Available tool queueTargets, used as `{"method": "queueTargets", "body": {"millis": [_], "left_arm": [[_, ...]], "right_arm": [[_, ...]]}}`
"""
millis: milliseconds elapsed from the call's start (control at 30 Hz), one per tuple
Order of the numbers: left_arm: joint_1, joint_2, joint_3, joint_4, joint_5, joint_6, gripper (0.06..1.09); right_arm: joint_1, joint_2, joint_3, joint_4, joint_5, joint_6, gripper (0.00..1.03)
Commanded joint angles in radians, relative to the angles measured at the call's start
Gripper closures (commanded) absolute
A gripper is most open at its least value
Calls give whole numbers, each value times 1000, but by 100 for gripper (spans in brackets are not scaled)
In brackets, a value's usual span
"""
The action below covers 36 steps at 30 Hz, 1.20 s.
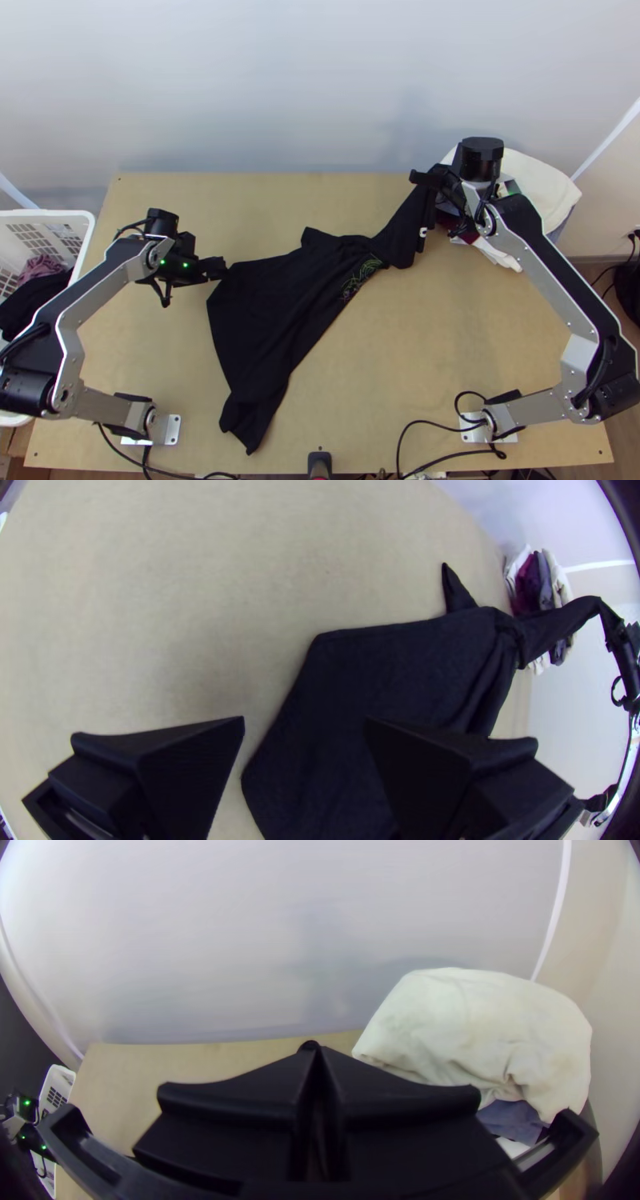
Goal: Fold the t-shirt
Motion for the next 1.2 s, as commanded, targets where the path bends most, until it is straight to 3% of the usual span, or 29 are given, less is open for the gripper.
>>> {"method": "queueTargets", "body": {"millis": [0, 467, 533, 633, 700, 900, 1167], "left_arm": [[-12, 44, 5, 8, -6, -11, 20], [-80, 115, 0, 16, -4, -1, 21], [-81, 115, 2, 23, -6, -1, 40], [-77, 93, 11, 40, -6, -11, 84], [-61, 72, 25, 66, -16, -27, 105], [38, 37, 166, 101, -22, -104, 104], [149, 21, 456, 37, -33, -153, 104]], "right_arm": [[5, 12, -24, 25, 11, -2, 100], [5, 16, -24, 50, 11, -2, 100], [5, 16, -22, 51, 11, -2, 100], [5, 16, -22, 51, 11, -2, 100], [5, 16, -24, 51, 11, -2, 100], [6, 10, -24, 51, 11, -2, 100], [8, -2, -33, 51, 11, -2, 100]]}}
